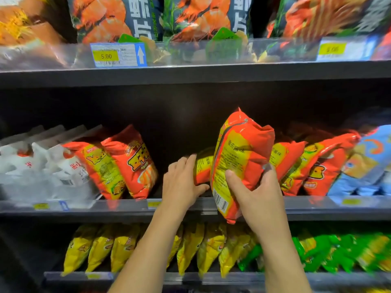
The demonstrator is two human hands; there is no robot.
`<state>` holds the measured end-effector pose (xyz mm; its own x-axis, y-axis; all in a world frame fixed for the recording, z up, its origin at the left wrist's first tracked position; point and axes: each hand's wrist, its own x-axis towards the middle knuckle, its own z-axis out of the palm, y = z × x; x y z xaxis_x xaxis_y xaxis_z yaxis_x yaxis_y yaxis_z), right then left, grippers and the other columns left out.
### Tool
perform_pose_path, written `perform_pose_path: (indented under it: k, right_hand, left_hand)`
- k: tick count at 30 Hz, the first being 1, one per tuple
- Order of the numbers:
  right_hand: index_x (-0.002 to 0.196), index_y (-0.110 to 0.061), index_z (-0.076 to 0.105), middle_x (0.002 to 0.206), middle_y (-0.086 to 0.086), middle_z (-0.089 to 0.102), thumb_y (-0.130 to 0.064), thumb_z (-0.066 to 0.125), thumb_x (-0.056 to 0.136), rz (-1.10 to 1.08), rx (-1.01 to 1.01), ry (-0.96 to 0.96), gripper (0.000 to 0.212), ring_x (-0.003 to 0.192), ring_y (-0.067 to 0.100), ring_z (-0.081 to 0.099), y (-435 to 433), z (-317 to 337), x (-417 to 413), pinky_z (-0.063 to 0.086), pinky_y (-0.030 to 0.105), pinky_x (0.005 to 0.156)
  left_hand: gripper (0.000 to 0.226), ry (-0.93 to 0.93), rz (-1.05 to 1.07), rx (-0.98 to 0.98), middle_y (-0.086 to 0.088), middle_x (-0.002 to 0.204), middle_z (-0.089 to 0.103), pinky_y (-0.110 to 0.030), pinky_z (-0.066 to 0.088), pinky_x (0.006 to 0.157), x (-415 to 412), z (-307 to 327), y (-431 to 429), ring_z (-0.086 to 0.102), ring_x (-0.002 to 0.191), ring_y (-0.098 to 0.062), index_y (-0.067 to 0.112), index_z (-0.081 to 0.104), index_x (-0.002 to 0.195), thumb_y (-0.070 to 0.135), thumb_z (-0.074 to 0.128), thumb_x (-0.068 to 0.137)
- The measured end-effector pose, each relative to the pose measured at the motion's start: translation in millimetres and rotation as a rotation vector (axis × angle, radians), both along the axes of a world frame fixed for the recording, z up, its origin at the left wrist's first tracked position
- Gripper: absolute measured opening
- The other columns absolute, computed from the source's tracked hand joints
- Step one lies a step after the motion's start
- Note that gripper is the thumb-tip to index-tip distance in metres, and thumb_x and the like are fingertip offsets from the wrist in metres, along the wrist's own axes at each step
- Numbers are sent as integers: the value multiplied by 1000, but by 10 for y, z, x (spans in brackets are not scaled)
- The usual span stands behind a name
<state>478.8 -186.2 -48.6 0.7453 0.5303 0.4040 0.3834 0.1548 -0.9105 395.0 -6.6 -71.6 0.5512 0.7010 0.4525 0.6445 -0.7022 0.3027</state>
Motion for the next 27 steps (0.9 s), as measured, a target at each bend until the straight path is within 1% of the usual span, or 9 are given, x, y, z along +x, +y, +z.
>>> perform_pose_path:
  k: [3, 7, 11, 13, 16, 18, 20, 24, 27]
  right_hand:
    - [129, -34, 54, 111, -20, 69, -41, 81, 87, -19, -3, 7, 50, 99, -9, 65, 0, -8, 3, 50, 16, 78]
    - [128, -35, 55, 111, -20, 70, -41, 81, 88, -40, -17, -3, 49, 98, -9, 66, 19, -11, 13, 48, 8, 73]
    - [127, -34, 56, 108, -20, 71, -40, 81, 87, -50, -12, -4, 47, 94, -14, 65, 47, -1, -1, 49, 4, 69]
    - [128, -33, 57, 109, -20, 71, -40, 81, 86, -59, -5, -19, 48, 96, -10, 66, 80, 16, -14, 51, 13, 79]
    - [127, -35, 57, 109, -22, 71, -41, 81, 86, -54, -4, -33, 48, 98, -7, 67, 201, 57, -26, 54, 26, 89]
    - [127, -37, 57, 109, -22, 72, -43, 81, 86, -35, -11, -49, 48, 99, -4, 68, 335, 85, -37, 56, 30, 90]
    - [132, -37, 55, 114, -19, 71, -47, 80, 86, -20, -45, -92, 53, 104, 3, 68, 500, 110, -50, 57, 33, 91]
    - [148, -30, 42, 132, -8, 63, -49, 76, 88, 8, -157, -210, 72, 118, 13, 63, 904, 86, -46, 55, 34, 94]
    - [146, -20, 38, 137, 2, 57, -48, 74, 90, -12, -298, -326, 72, 128, 25, 57, 1180, 29, -45, 52, 41, 101]
  left_hand:
    - [81, 25, 30, 58, 4, 149, 50, -43, 44, 103, 28, -48, 28, 49, 133, -25, 32, 35, 158, 51, 76, 90]
    - [69, -58, 35, 67, 5, 142, 57, -41, 47, 98, -2, -54, 71, 54, 127, -23, 33, 44, 153, 46, 75, 93]
    - [57, -161, 49, 5, 1, 127, 60, -40, 50, 86, -74, -46, 169, 58, 116, -24, 28, 51, 144, 44, 74, 94]
    - [52, -245, 85, -24, -2, 122, 57, -36, 48, 82, -133, -51, 231, 59, 112, -24, 23, 52, 139, 44, 72, 95]
    - [53, -346, 147, -59, -8, 125, 53, -34, 48, 84, -240, -72, 305, 60, 111, -26, 16, 54, 138, 47, 69, 97]
    - [53, -371, 186, -69, -8, 122, 56, -40, 54, 90, -310, -80, 333, 62, 110, -28, 16, 56, 136, 50, 68, 97]
    - [49, -390, 226, -71, -7, 116, 62, -45, 57, 88, -380, -68, 331, 64, 106, -29, 17, 57, 130, 51, 68, 96]
    - [47, -421, 328, -153, -7, 113, 69, -39, 49, 78, -514, 7, 299, 68, 103, -33, 16, 51, 123, 50, 69, 97]
    - [48, -403, 367, -191, -6, 108, 69, -37, 49, 73, -602, 40, 308, 69, 98, -33, 16, 49, 119, 53, 68, 97]
